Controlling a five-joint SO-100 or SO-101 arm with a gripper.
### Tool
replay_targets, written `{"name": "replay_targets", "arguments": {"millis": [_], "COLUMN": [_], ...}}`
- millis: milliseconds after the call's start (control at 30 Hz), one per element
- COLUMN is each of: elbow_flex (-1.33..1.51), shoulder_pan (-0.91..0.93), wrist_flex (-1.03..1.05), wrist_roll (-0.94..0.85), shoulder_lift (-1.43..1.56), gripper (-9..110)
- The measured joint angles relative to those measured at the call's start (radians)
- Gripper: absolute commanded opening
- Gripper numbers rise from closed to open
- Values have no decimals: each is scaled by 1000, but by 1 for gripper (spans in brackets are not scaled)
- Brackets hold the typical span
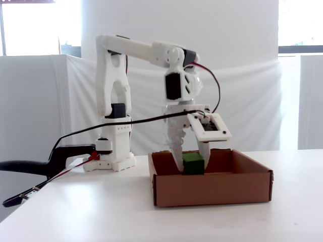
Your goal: Grasp a green cube and put it in a box.
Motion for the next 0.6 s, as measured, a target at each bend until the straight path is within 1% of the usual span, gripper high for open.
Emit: {"name": "replay_targets", "arguments": {"millis": [67, 100, 233, 433, 600], "elbow_flex": [15, 54, 71, 77, 77], "shoulder_pan": [-2, -5, -5, -5, -5], "wrist_flex": [-15, -52, -67, -69, -63], "wrist_roll": [0, 3, 3, 3, 3], "shoulder_lift": [2, 2, 2, 2, 2], "gripper": [19, 19, 20, 22, 27]}}
